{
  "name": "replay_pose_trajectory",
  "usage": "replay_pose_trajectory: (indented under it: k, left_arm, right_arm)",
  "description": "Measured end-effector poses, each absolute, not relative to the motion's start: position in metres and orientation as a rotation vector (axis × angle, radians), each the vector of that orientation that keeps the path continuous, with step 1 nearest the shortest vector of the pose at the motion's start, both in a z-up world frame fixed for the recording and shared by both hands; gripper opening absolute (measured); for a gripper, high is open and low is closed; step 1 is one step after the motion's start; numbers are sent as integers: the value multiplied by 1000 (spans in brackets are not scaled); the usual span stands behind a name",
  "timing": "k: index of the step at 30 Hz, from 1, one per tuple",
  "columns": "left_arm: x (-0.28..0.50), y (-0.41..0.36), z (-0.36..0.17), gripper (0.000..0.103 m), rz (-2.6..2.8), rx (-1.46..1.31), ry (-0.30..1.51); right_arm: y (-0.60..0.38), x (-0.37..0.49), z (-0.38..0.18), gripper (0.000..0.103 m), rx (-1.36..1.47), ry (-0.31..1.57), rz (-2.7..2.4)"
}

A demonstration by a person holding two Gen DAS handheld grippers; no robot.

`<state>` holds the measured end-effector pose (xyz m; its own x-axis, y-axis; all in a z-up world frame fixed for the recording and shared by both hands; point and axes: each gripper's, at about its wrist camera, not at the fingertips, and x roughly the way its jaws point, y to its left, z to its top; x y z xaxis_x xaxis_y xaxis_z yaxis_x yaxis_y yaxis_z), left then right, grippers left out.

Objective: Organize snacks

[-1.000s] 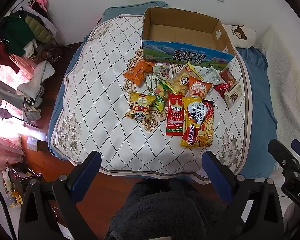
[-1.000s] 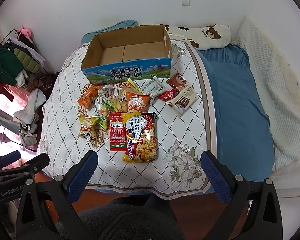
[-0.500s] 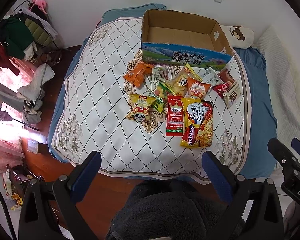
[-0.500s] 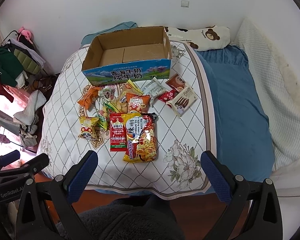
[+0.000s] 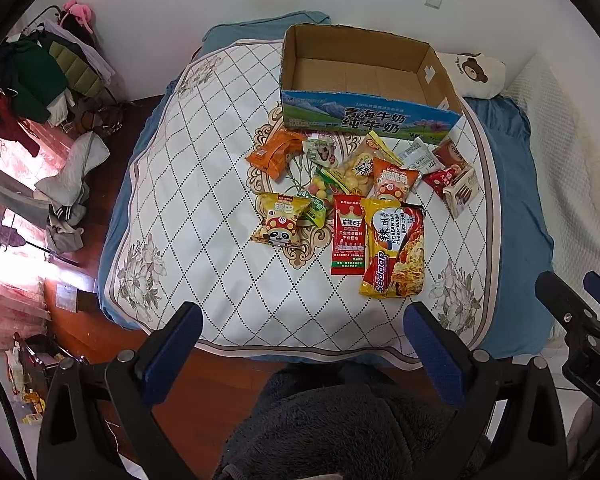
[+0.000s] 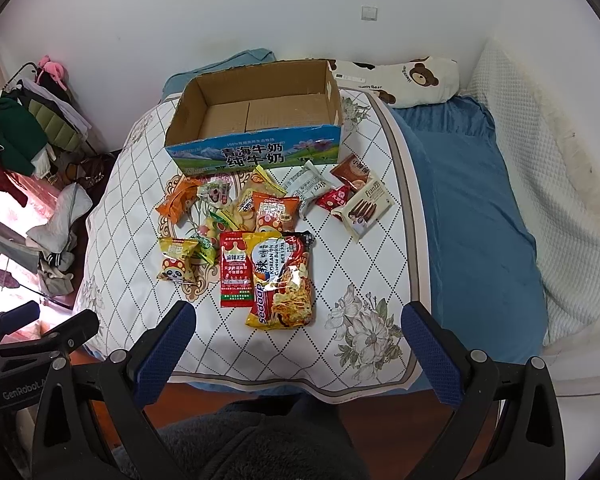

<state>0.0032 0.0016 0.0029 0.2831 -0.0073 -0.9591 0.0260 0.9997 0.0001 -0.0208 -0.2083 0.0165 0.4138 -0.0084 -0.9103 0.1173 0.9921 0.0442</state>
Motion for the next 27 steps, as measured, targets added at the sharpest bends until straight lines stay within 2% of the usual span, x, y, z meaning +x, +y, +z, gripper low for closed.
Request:
replay_pose_trajectory:
  k: [27]
  left_arm:
    - [-6,-1,9,103,-28,21,1255]
  right_arm:
    - [-213,-22,25,103,104,1117,-76]
